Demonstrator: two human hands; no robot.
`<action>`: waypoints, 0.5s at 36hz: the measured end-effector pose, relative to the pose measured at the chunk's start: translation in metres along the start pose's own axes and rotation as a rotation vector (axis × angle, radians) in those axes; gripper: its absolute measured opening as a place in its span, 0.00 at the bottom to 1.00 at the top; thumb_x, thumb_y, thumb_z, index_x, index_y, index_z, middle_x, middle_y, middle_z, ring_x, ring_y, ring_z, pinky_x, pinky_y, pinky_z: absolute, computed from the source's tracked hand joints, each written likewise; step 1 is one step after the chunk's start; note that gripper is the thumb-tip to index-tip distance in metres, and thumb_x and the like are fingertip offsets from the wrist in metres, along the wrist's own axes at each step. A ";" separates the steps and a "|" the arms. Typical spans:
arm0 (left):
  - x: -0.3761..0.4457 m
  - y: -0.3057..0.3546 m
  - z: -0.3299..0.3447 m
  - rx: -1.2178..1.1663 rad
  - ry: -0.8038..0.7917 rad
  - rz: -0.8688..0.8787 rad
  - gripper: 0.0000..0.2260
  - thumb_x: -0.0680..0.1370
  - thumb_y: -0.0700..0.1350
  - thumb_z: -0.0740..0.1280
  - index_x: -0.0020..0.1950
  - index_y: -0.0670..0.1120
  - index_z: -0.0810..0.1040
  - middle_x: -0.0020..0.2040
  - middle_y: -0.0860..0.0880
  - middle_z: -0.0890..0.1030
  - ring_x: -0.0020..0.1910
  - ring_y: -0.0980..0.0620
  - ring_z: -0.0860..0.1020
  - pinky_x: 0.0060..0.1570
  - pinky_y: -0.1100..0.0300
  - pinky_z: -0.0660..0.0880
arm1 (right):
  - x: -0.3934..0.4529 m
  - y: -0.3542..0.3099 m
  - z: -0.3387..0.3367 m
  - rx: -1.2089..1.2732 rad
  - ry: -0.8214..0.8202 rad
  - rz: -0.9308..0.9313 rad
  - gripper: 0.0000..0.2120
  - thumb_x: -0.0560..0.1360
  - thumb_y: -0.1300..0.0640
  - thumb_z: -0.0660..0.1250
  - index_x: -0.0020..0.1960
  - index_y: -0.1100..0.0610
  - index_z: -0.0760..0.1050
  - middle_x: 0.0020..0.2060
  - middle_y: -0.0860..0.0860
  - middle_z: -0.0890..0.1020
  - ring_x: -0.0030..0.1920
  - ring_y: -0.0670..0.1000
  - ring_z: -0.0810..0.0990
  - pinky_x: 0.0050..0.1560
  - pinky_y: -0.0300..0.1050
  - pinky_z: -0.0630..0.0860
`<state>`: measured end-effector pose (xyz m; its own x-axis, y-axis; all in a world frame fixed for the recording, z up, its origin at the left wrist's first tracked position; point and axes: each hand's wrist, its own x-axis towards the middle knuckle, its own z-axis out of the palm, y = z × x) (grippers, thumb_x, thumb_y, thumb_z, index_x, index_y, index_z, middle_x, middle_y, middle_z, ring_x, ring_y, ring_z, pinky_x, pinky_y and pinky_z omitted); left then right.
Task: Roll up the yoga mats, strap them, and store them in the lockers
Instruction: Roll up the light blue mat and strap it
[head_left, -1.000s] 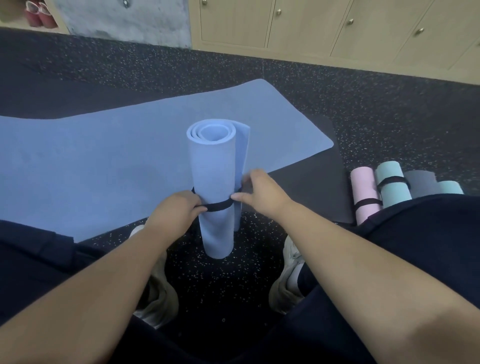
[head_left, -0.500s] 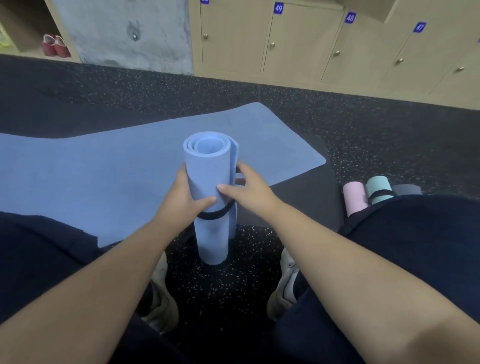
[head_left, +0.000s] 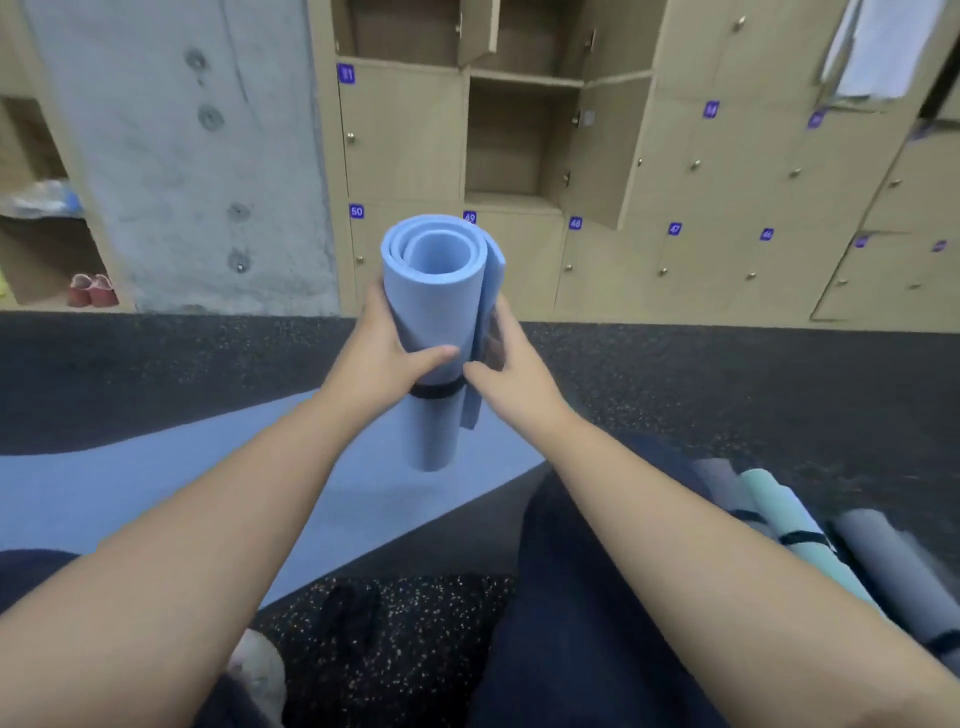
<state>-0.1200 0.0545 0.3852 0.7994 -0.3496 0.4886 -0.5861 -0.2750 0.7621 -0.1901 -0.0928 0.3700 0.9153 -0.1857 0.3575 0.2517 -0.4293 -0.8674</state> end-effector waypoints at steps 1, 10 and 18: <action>0.006 0.013 0.002 -0.015 -0.001 0.018 0.40 0.70 0.47 0.76 0.73 0.50 0.54 0.66 0.55 0.69 0.64 0.51 0.72 0.58 0.51 0.74 | 0.001 -0.007 -0.009 0.003 0.023 -0.027 0.39 0.71 0.65 0.60 0.75 0.37 0.55 0.66 0.39 0.74 0.65 0.44 0.75 0.60 0.56 0.77; 0.032 0.114 0.049 -0.195 -0.007 0.250 0.39 0.70 0.42 0.76 0.73 0.51 0.56 0.67 0.53 0.68 0.64 0.55 0.70 0.60 0.57 0.72 | -0.004 -0.029 -0.099 -0.043 0.233 -0.179 0.33 0.75 0.67 0.68 0.67 0.43 0.54 0.57 0.35 0.69 0.54 0.23 0.70 0.48 0.25 0.72; 0.013 0.142 0.119 -0.279 -0.121 0.197 0.36 0.72 0.47 0.75 0.71 0.51 0.56 0.62 0.57 0.71 0.61 0.56 0.73 0.56 0.58 0.73 | -0.046 0.048 -0.147 -0.254 0.404 0.022 0.60 0.60 0.39 0.77 0.79 0.45 0.43 0.76 0.46 0.60 0.75 0.50 0.61 0.69 0.60 0.68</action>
<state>-0.2080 -0.0955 0.4496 0.6434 -0.4796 0.5966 -0.6553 0.0578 0.7532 -0.2663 -0.2346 0.3626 0.7114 -0.5044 0.4894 0.1027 -0.6142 -0.7824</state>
